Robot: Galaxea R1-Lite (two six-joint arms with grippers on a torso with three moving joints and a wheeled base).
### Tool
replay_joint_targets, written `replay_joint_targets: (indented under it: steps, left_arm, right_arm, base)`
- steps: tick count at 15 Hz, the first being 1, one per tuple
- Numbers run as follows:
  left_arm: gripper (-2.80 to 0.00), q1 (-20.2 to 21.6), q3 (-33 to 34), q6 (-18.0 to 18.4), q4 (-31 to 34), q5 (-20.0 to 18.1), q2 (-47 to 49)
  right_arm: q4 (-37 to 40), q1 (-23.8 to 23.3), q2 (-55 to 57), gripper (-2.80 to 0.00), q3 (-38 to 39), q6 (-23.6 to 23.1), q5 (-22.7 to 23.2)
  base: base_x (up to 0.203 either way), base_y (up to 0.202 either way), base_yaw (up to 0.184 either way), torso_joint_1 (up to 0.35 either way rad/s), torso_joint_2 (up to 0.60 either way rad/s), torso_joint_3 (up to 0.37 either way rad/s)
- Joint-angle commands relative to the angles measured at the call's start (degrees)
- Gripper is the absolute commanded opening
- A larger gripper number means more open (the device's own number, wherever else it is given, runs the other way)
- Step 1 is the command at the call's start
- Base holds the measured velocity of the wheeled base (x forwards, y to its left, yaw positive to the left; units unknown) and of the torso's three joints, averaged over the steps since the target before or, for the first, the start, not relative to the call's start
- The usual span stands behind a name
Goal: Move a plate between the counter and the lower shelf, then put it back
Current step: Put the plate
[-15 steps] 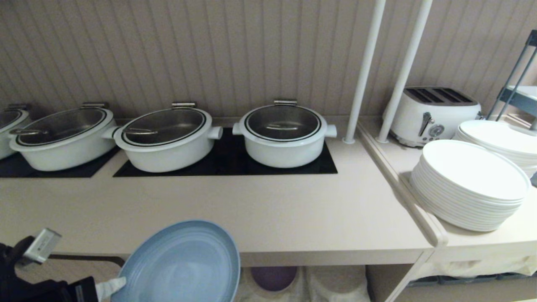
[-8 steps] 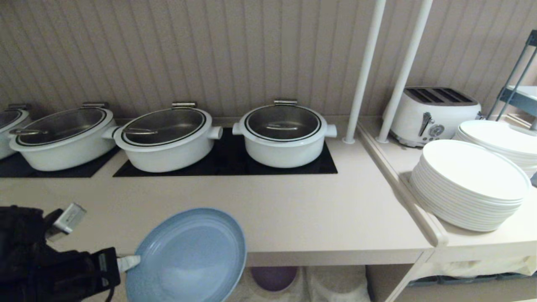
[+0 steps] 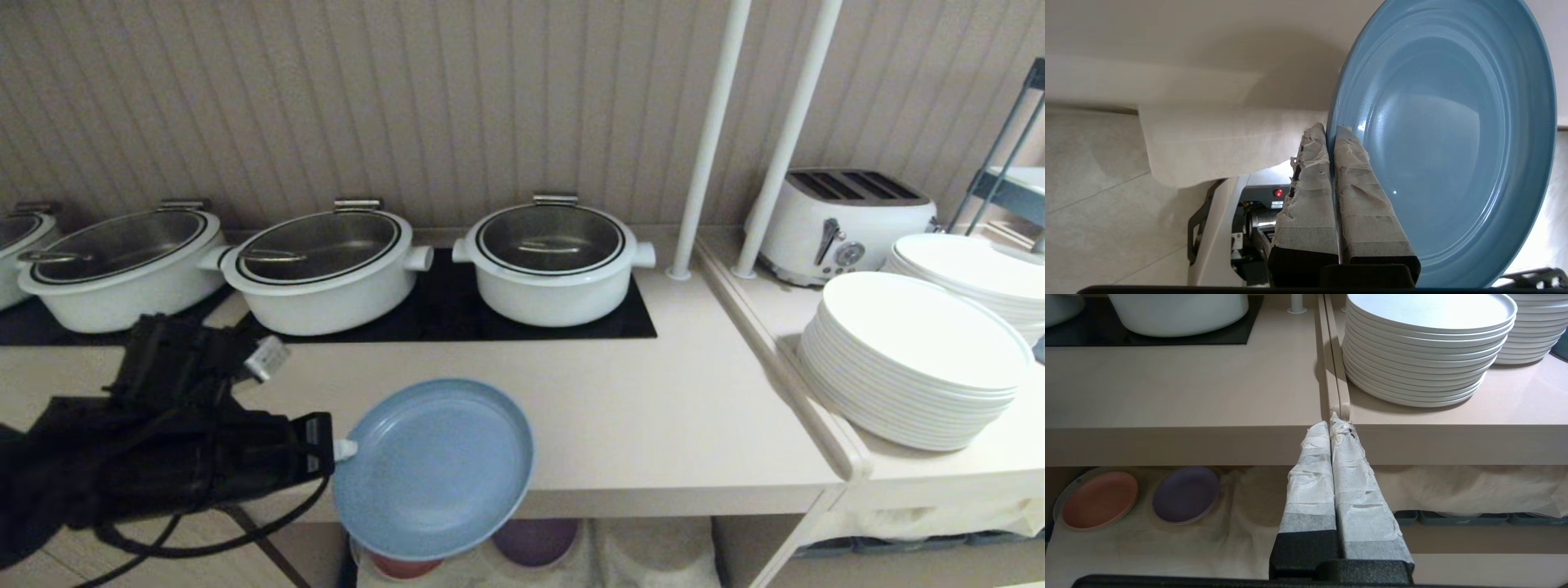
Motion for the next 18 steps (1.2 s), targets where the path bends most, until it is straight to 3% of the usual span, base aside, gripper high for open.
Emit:
replay_joint_targets:
  steps: [1,7,11,18]
  left_arm:
    - [-2.80,-0.78,-3.60,-0.11,-0.13,0.12,6.87]
    - [-2.80,-1.52,-14.71,-0.10,-0.70,0.70,19.24]
    - [-2.80,-2.23,-15.41,-0.18,-7.54,1.84,24.79]
    - [-2.80,-3.65,-19.42,-0.44,-7.73,2.21,29.02]
  right_arm:
    - [0.00,0.00,-0.02,-2.80,0.00,0.03,0.01]
    - [0.00,0.00,-0.02,-2.80,0.00,0.04,0.00]
    - [0.00,0.00,-0.02,-2.80,0.00,0.04,-0.02]
    - [0.00,0.00,-0.02,-2.80,0.00,-0.03,0.01]
  base:
    - [0.000,0.000,0.000,0.000,0.00,0.000]
    - [0.000,0.000,0.000,0.000,0.00,0.000]
    - [0.000,0.000,0.000,0.000,0.00,0.000]
    - [0.000,0.000,0.000,0.000,0.00,0.000]
